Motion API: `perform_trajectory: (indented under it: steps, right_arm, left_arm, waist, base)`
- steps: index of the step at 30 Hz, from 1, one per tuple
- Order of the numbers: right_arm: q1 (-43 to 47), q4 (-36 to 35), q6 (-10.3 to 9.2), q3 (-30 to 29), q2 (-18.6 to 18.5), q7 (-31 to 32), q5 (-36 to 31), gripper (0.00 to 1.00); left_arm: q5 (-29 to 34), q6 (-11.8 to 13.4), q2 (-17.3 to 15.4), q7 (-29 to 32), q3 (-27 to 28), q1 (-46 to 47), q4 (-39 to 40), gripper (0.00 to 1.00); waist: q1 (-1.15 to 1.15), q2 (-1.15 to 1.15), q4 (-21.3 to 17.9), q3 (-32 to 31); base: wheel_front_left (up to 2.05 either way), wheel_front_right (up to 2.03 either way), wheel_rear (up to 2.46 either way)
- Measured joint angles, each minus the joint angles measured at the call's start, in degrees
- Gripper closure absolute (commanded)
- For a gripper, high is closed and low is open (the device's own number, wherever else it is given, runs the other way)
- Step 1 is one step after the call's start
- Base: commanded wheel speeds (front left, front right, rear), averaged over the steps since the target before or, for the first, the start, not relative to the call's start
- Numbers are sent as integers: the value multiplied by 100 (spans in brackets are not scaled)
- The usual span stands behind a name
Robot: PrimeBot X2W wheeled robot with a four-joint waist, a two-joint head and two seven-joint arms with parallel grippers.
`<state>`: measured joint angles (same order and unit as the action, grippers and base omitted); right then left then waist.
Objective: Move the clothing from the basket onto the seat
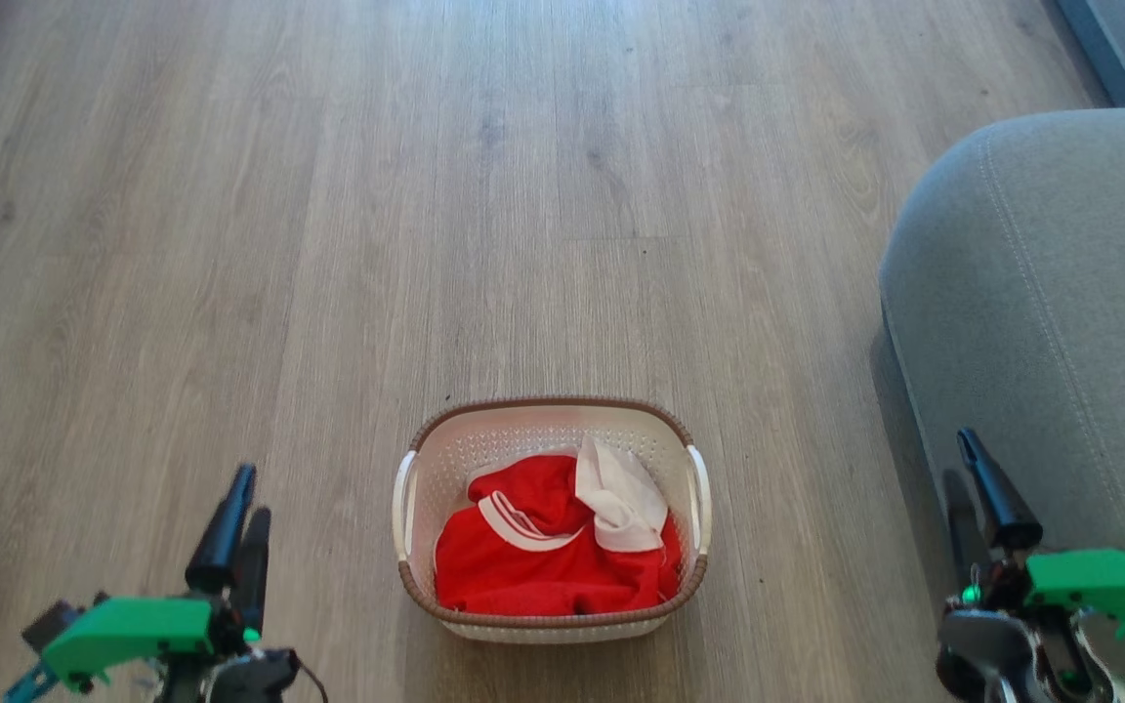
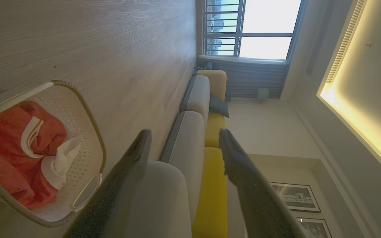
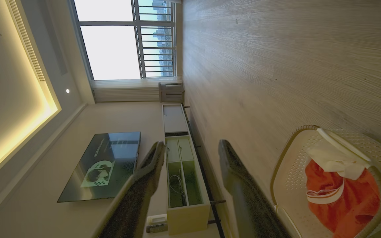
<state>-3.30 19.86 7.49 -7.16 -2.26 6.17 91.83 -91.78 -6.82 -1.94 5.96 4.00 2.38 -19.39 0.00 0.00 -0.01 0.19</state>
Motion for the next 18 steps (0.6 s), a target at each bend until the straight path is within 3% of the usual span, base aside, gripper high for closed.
perform_trajectory:
  steps: [11,18]
  right_arm:
    - [78,-12,0,69,5,-138,-183,0]
    - [77,-37,0,80,5,-285,-744,0]
  left_arm:
    - [3,0,3,-158,-114,-92,1,0]
    - [210,-1,3,-289,-203,-86,3,0]
  waist:
    - [0,0,-6,18]
    - [0,0,-6,37]
  base:
    - [0,0,0]
    - [0,0,0]
